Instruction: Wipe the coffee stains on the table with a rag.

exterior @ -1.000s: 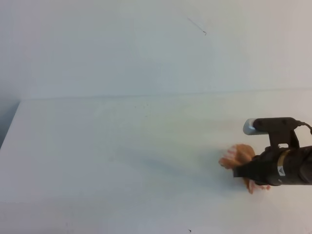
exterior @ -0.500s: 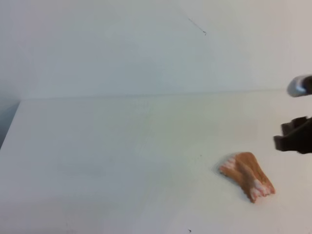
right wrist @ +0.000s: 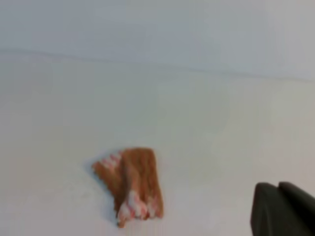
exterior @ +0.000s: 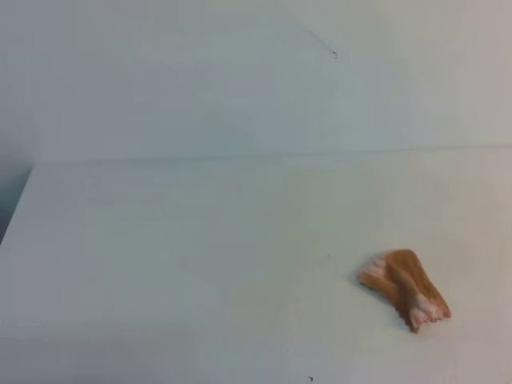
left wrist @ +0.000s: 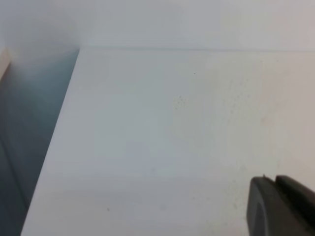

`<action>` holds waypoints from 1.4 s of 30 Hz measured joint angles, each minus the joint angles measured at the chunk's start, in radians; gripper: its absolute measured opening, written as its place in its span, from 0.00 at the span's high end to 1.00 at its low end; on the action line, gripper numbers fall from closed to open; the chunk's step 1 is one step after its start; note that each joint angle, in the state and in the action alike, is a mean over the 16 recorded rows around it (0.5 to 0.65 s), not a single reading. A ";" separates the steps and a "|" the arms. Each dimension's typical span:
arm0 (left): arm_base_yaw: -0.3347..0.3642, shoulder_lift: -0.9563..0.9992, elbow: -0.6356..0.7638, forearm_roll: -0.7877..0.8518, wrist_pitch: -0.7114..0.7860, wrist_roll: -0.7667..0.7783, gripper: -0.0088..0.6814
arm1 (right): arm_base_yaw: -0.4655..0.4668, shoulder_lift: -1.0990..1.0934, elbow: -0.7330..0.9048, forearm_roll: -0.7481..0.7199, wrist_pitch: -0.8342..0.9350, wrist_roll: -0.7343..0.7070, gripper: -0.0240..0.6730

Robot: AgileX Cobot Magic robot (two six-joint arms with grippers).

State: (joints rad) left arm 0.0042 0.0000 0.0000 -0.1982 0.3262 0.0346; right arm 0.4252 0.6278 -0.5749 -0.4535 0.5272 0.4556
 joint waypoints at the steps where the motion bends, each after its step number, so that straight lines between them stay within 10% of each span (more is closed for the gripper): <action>1: 0.000 0.000 0.000 0.000 0.000 0.000 0.99 | 0.000 -0.039 0.026 0.007 0.000 -0.001 0.97; 25: 0.000 0.000 0.000 0.000 0.000 0.000 0.99 | -0.023 -0.349 0.248 0.021 0.014 0.074 0.97; 42: 0.000 0.000 0.000 0.000 0.000 0.000 0.99 | -0.428 -0.550 0.373 0.250 -0.114 -0.317 0.97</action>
State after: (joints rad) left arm 0.0042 0.0000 0.0000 -0.1982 0.3262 0.0346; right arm -0.0032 0.0777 -0.2023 -0.2036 0.4133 0.1384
